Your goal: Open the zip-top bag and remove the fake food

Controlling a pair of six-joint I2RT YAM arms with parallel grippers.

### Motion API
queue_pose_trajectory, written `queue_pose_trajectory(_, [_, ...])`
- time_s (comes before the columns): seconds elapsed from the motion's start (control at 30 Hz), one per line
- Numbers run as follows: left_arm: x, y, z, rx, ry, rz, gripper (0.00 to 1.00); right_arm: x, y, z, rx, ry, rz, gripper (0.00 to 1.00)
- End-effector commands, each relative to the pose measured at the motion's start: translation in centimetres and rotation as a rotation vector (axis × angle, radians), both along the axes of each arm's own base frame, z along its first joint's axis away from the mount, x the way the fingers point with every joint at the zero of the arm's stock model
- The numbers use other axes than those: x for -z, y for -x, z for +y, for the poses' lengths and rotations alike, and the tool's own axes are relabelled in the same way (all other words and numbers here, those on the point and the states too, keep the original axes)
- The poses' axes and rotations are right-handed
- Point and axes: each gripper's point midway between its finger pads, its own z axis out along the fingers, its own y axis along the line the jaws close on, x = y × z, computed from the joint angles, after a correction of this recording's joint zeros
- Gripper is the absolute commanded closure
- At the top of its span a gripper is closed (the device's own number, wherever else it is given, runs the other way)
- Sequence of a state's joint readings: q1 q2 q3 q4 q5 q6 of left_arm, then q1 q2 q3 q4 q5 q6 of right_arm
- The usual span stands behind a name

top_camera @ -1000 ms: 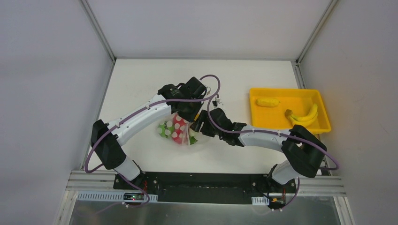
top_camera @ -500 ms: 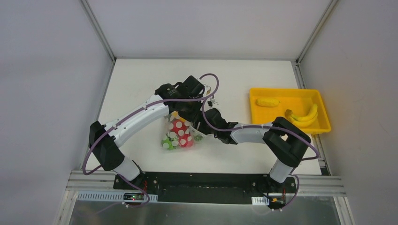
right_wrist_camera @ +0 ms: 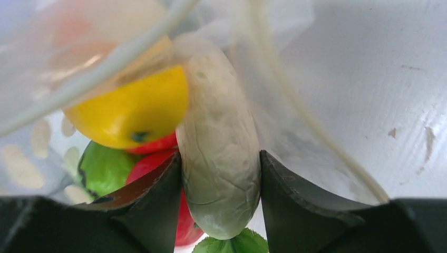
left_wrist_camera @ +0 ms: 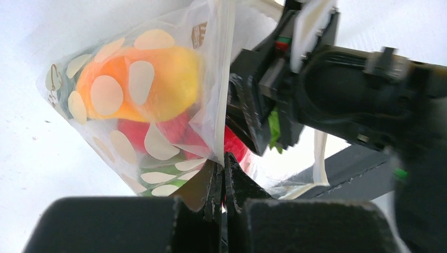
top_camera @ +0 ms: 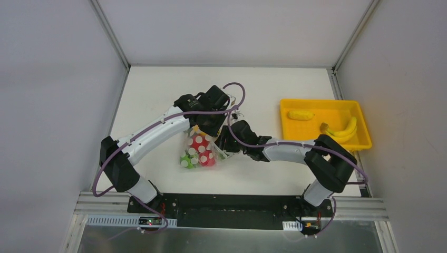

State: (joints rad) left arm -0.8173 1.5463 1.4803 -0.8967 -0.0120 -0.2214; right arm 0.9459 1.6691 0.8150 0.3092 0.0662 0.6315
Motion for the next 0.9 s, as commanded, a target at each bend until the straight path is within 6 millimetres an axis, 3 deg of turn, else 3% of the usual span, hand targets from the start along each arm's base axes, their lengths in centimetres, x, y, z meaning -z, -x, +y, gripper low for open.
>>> queue_pose_trajectory(0.0, [-1.3,-0.5,0.3,0.003,-0.008,-0.047,1.0,-4.9,0.3,-0.6,-0.035,-0.022,-0.056,0.66])
queue_pose_trajectory(0.43, [-0.9,-1.0,1.0,0.001,-0.06,-0.065,1.0,-9.5,2.5,-3.0,-0.068,0.012,0.075,0.7])
queue_pose_trajectory(0.87, [-0.6,-1.4,1.8,-0.013,-0.117,-0.074,1.0,-14.1,2.7,-8.4,0.047,-0.068,0.018,0.7])
